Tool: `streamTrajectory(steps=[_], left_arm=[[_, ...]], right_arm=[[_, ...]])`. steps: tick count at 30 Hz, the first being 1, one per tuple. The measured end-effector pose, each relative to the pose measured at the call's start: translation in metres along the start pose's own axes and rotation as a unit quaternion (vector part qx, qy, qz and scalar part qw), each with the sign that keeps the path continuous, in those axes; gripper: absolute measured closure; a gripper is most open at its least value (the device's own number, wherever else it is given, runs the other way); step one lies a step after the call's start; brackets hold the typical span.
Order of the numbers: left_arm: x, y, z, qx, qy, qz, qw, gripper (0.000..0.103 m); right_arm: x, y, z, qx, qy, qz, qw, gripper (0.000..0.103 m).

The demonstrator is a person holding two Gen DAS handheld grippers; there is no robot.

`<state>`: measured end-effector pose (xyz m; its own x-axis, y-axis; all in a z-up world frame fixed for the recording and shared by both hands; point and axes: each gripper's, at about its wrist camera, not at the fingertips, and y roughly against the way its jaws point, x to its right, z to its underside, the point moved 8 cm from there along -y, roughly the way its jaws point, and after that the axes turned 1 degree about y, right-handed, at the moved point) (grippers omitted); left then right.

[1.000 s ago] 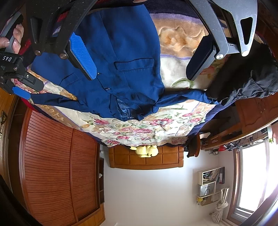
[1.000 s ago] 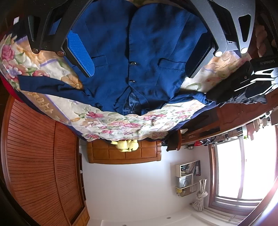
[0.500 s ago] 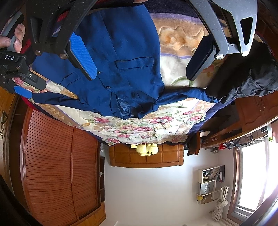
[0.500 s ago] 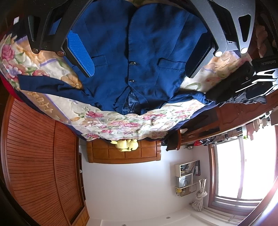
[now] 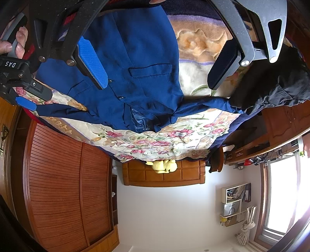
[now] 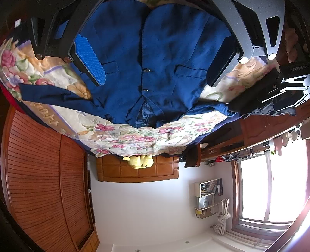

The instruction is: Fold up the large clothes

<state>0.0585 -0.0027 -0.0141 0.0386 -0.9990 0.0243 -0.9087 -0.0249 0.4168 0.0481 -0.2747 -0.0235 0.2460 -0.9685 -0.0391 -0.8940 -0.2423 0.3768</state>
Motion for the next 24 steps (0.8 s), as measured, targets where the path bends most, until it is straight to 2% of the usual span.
streamTrajectory(steps=[24], left_arm=[[-0.009, -0.015, 0.017, -0.016, 0.006, -0.002, 0.9999, 0.0]], right_arm=[[-0.001, -0.006, 0.003, -0.01, 0.0, -0.005, 1.0, 0.0]])
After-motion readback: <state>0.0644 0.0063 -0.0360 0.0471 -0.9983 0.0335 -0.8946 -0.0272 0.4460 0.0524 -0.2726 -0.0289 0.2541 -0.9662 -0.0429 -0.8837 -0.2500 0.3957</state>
